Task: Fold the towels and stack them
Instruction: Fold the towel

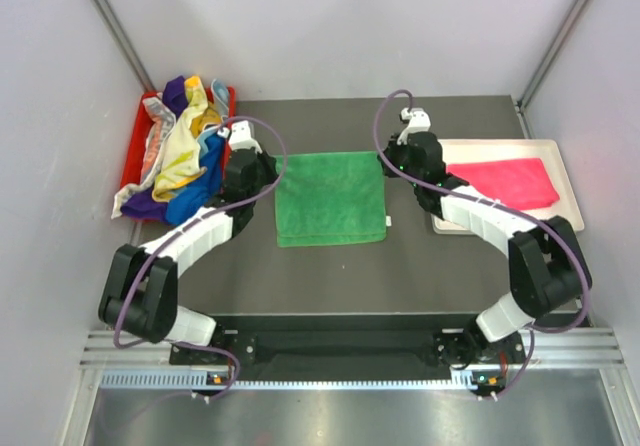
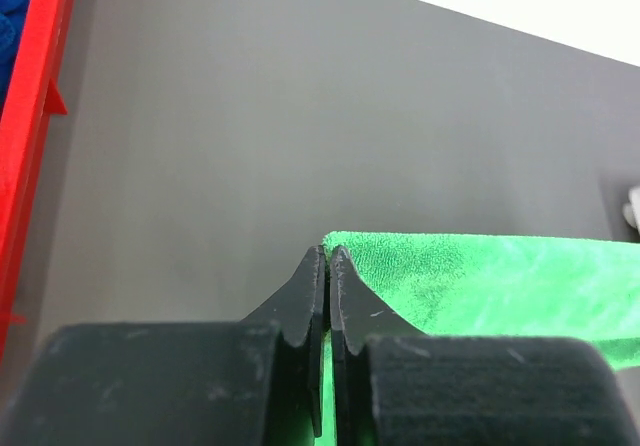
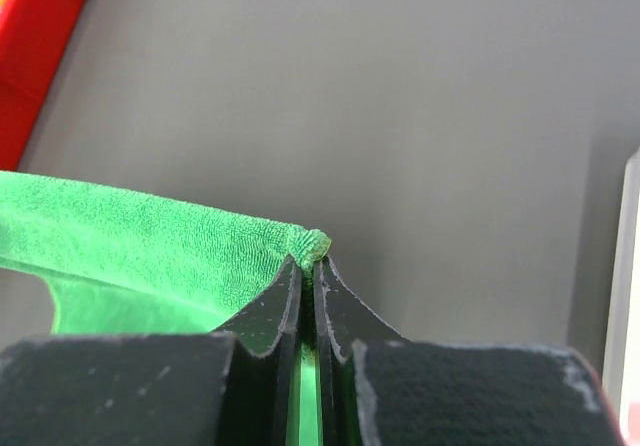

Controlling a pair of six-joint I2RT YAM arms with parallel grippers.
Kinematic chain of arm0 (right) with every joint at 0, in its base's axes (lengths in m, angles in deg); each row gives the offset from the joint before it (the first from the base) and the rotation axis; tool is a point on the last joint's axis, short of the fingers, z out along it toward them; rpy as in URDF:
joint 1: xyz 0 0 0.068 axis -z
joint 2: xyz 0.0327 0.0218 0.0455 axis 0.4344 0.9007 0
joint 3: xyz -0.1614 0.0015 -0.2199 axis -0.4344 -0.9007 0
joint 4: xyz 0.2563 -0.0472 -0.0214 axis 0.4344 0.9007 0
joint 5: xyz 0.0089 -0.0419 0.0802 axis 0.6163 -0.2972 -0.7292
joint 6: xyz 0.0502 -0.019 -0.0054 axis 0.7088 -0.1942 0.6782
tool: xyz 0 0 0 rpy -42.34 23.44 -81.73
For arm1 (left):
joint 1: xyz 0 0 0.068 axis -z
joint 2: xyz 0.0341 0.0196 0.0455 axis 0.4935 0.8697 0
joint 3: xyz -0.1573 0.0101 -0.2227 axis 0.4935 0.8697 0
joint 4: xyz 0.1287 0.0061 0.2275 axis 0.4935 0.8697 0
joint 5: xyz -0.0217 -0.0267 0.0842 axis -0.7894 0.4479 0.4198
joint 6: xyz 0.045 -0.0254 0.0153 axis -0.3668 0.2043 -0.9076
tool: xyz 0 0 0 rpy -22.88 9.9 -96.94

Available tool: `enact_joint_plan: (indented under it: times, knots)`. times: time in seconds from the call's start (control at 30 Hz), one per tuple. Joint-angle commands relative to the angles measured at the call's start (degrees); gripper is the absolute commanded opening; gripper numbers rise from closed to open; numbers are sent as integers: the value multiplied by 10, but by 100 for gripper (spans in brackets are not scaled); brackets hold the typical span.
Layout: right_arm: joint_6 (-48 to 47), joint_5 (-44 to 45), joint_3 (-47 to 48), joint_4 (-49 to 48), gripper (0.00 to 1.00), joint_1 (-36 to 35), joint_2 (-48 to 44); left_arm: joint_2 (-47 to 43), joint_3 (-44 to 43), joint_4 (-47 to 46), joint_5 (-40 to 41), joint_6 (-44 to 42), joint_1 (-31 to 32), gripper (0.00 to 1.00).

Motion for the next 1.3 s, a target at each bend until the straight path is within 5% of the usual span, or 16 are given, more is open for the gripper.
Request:
enact_joint_plan:
  times: [0.0, 0.47, 0.87, 1.13, 1.27]
  knots:
    - [-9, 38, -33, -36, 0, -19, -70, -67, 34, -31, 31, -13, 18, 0]
    - [-30, 109, -102, 28, 0, -93, -276, -298, 91, 56, 77, -28, 98, 0]
    - [-22, 158, -138, 143, 0, -183, -461, -523, 103, 233, 13, -21, 120, 0]
    - [-26, 173, -110, 157, 0, -197, -416, -486, 86, 238, 65, 0, 120, 0]
    - [-30, 147, -88, 132, 0, -158, -306, -356, 70, 197, 107, 7, 114, 0]
